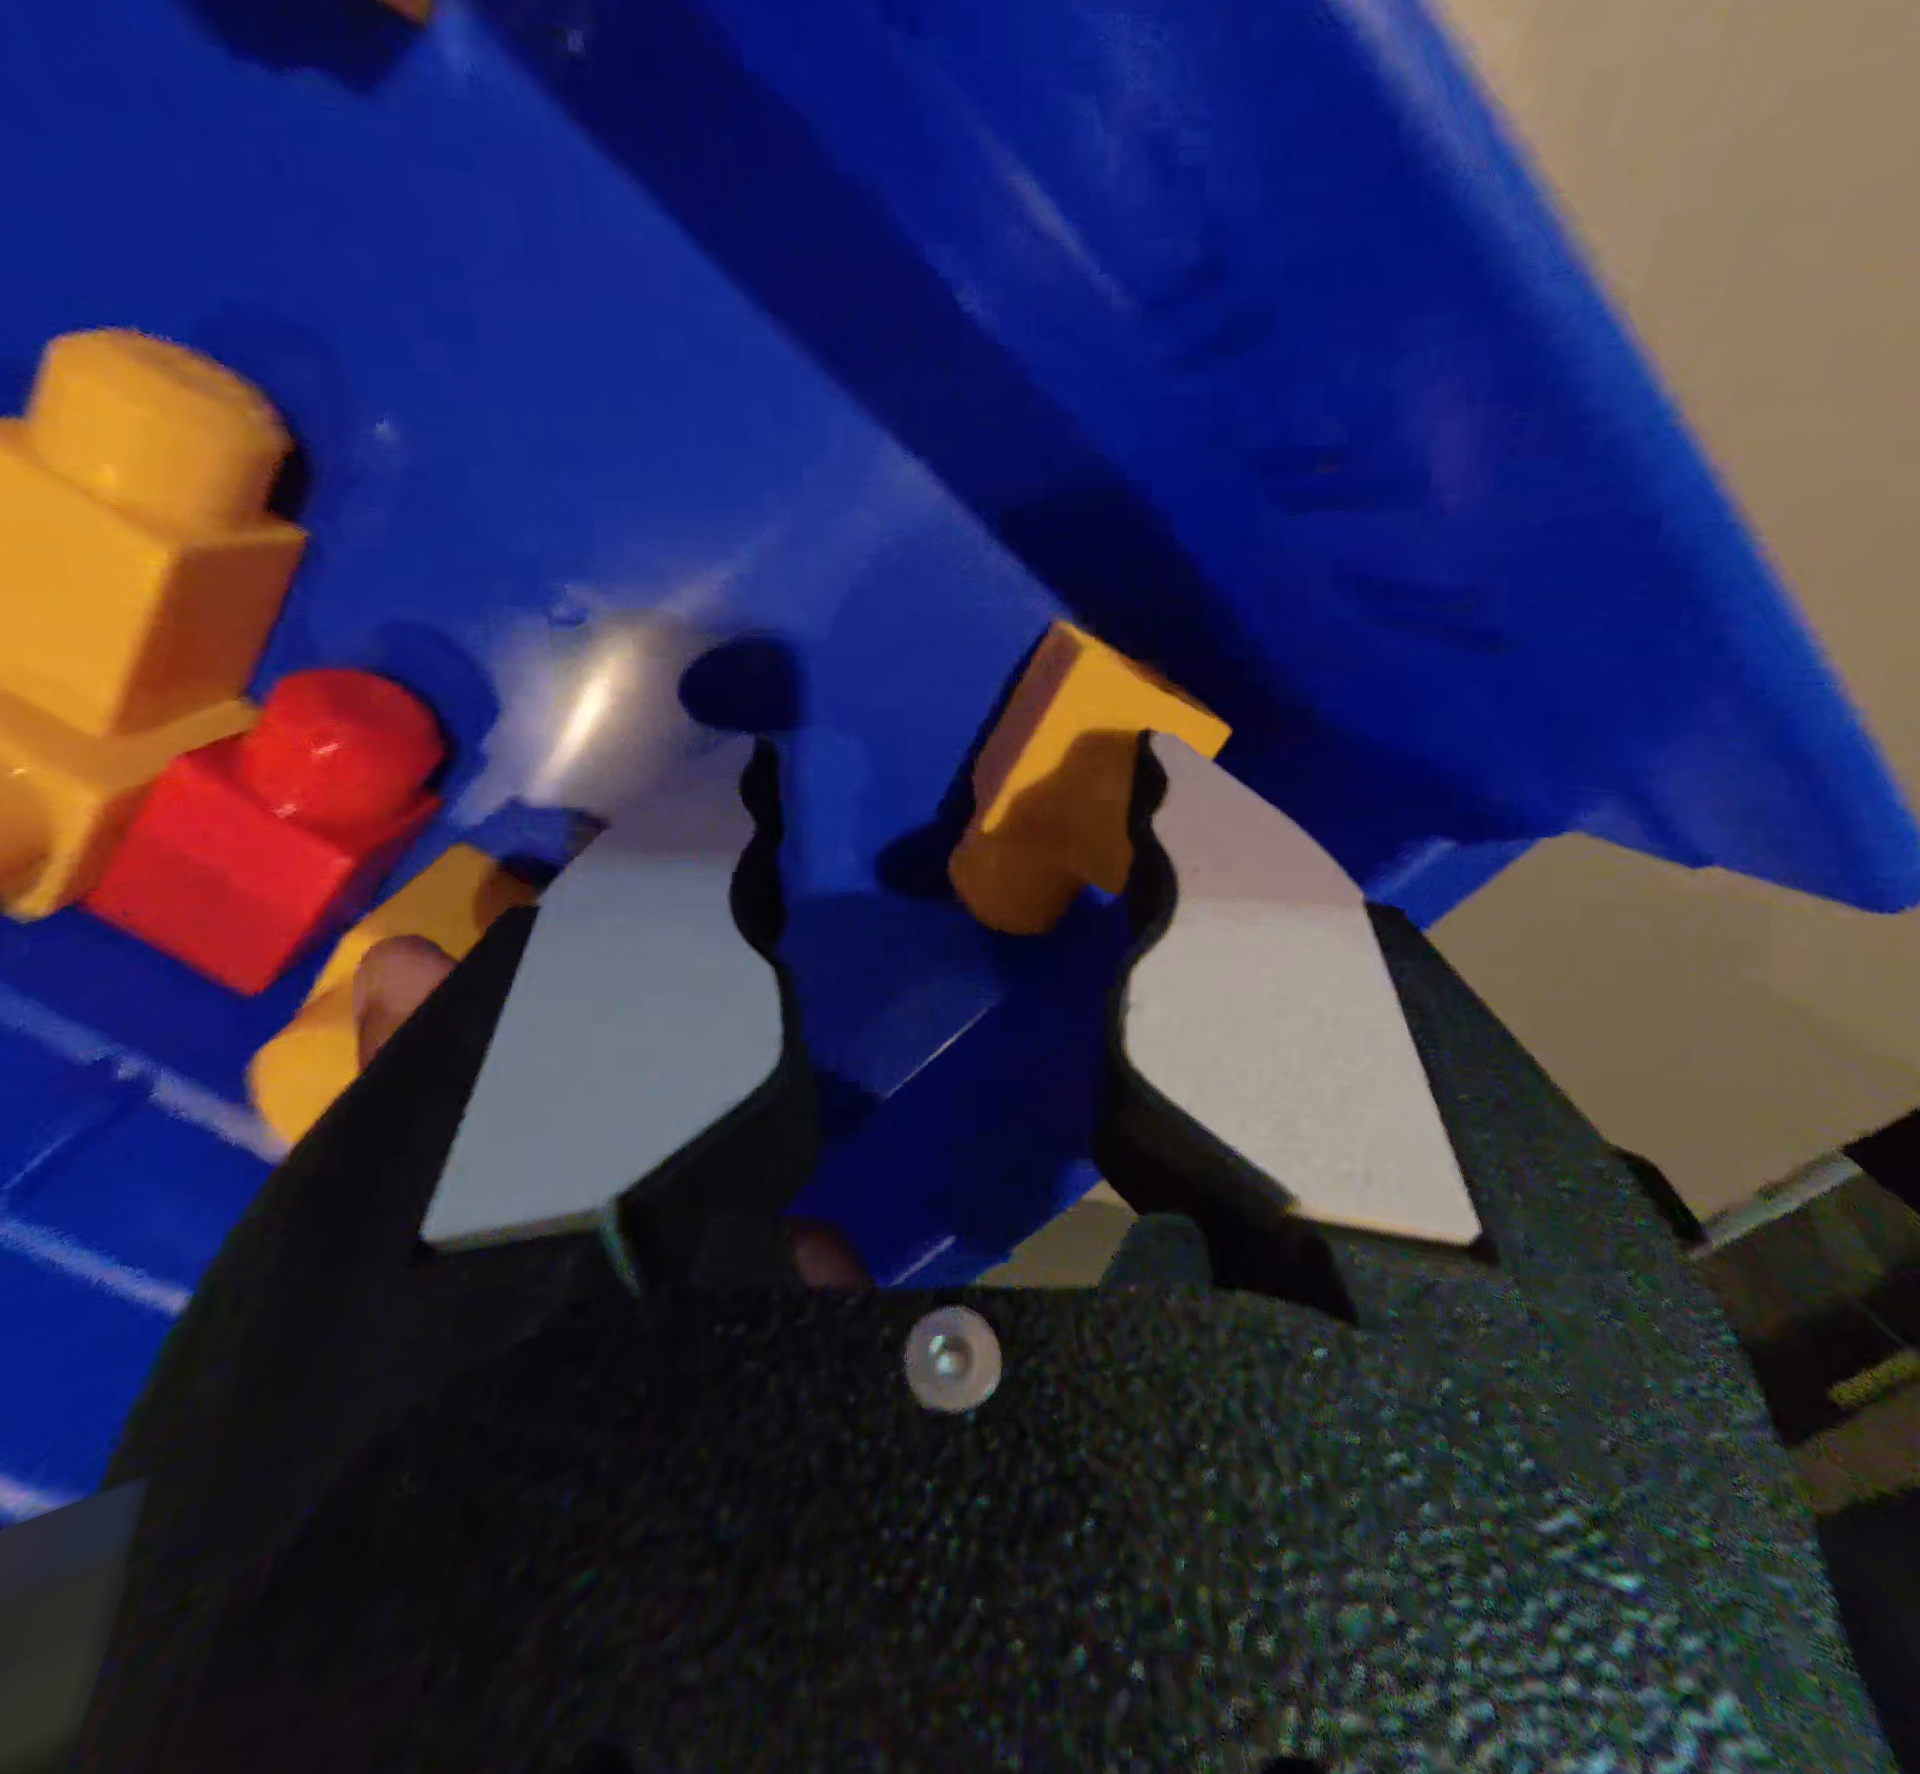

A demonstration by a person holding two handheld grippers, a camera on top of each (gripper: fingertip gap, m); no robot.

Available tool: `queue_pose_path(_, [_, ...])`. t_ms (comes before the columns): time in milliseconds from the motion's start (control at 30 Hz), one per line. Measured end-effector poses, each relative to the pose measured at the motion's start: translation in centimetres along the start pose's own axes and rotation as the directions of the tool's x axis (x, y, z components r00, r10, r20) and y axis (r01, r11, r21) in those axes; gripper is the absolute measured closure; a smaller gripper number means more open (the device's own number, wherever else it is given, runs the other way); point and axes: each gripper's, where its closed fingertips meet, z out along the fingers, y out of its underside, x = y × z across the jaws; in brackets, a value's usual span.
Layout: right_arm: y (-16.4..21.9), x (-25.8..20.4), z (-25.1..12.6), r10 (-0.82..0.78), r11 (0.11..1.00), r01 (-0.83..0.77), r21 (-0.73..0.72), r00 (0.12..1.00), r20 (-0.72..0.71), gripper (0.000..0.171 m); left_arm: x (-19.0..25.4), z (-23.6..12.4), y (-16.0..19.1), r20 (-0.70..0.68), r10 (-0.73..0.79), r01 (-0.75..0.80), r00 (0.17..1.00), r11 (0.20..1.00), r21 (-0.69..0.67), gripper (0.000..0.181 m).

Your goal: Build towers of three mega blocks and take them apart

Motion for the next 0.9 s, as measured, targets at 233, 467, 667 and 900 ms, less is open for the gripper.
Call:
queue_pose_path(233, [-0.1, 0.1, 0.0, 0.014, 1.000, -0.014, 0.003, 1.000, 0.008, 0.125, 0.0, -1.9, 0.6, 0.023, 0.038, -0.039, 0.999, 0.998, 0.043, 0.118])
queue_pose_path(467, [0.0, 0.1, 0.1, -0.004, 1.000, 0.004, -0.002, 1.000, -0.009, 0.124, -0.3, 1.5, 2.2, 0.038, -0.019, 0.024, 0.999, 0.993, -0.118, 0.132])
queue_pose_path(667, [-0.3, 0.1, -0.3, -0.051, 0.998, 0.053, 0.031, 0.998, -0.046, 0.118, -2.4, 0.8, -0.1, 0.139, -0.144, 0.142, 0.980, 0.990, 0.028, 0.141])
queue_pose_path(900, [-0.9, 0.9, -2.6, -0.114, 0.977, 0.145, 0.156, 0.975, -0.192, 0.116, 0.5, -8.4, -8.0, 0.150, -0.161, 0.071, 0.976, 0.876, 0.477, 0.144])
